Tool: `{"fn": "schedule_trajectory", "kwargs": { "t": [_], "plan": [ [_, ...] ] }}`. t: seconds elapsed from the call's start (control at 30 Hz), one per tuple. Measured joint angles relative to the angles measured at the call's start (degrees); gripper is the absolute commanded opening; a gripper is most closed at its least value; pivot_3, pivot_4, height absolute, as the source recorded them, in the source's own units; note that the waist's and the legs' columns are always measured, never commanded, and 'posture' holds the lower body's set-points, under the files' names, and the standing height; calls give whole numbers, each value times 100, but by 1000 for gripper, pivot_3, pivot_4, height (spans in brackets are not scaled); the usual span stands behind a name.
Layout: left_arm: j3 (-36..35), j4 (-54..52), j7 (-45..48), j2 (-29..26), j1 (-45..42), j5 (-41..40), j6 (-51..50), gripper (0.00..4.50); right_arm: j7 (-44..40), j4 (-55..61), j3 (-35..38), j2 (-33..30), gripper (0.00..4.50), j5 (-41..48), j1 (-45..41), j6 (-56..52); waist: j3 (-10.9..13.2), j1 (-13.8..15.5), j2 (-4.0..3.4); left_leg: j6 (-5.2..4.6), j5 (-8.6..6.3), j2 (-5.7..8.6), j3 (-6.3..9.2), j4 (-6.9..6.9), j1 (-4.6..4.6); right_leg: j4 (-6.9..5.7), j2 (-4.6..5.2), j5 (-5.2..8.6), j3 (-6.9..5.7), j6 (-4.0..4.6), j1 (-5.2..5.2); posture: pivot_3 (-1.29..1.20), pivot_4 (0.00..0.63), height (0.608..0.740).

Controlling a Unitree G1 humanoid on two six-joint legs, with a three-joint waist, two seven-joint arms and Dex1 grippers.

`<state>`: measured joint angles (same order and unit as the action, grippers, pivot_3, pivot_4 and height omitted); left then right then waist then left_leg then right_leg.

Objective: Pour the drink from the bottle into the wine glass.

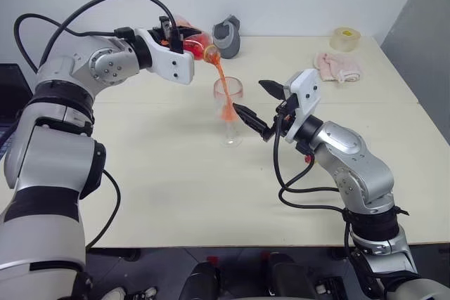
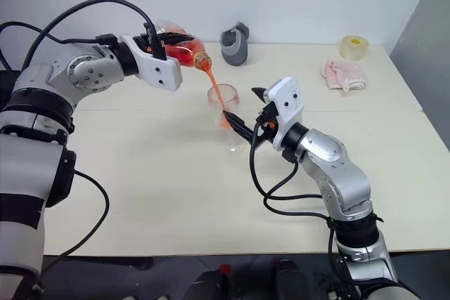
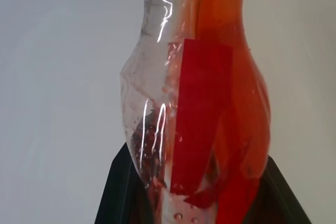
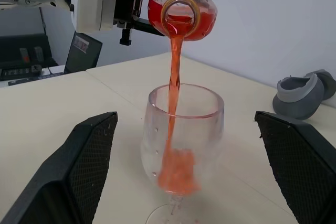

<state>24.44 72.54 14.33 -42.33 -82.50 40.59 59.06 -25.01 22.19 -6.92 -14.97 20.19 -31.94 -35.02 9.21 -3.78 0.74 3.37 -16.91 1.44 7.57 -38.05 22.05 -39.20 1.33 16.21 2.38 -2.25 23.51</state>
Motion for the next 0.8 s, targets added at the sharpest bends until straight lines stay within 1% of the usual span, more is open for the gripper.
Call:
{"fn": "schedule_trajectory", "kwargs": {
  "t": [0.8],
  "plan": [
    [162,76,-246,-25,-154,163,-106,1032,-95,-66,4,0,4499,-89,0,83,0,-2,0,0,0,0,-1,0,0,-2,0,0,0,0,0,0,150,740]
  ]
}}
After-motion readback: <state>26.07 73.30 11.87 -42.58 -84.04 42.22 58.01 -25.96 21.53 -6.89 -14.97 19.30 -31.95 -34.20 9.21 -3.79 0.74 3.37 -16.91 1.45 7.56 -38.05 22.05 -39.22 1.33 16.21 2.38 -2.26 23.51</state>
